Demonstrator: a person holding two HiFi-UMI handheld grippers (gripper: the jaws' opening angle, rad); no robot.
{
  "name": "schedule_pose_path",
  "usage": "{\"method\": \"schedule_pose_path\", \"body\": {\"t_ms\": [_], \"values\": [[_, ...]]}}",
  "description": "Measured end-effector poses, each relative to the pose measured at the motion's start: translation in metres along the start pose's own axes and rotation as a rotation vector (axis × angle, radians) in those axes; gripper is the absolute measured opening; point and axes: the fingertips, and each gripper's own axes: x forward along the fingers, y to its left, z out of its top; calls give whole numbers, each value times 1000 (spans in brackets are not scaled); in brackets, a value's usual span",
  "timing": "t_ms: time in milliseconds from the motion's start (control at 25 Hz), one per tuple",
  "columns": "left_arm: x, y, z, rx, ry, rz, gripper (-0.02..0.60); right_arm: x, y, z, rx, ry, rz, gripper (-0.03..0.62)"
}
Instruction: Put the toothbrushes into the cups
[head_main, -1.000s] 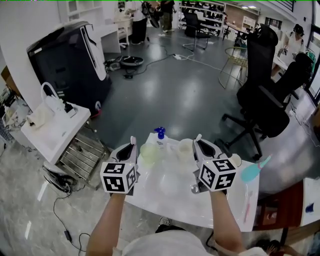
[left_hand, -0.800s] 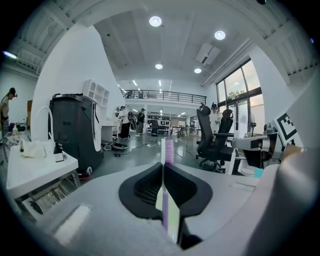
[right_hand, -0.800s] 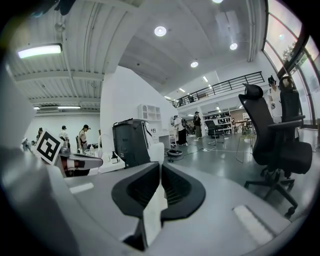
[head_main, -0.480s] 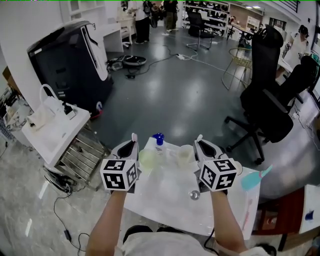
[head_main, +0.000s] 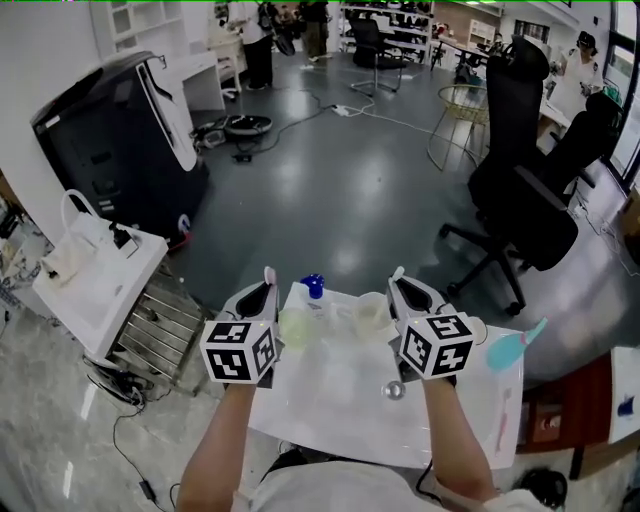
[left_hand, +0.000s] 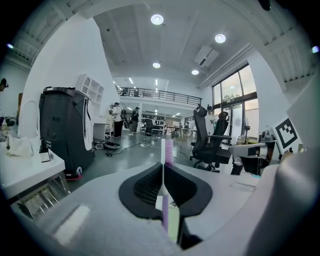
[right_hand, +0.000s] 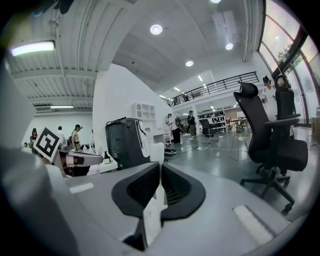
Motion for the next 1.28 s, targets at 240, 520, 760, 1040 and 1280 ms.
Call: {"method": "schedule_pose_path", "body": {"t_ms": [240,520,760,1040,1280], "values": [[10,0,14,4,-18,-76,15,5,1,1,7,-9,-57,15],[23,2,8,1,-7,-129,15,11,-2,-3,8,-10,-110,15],[34,3,-3,-8,16,-159,15,19,-6,-13,5,11,-144,15],[45,3,-31,-14,66,-184,15,33,-11,-39,13,69,-157,15],[48,1,-52,-14,108,-195,15,38,-14,-62,22,121,-165,15]]}}
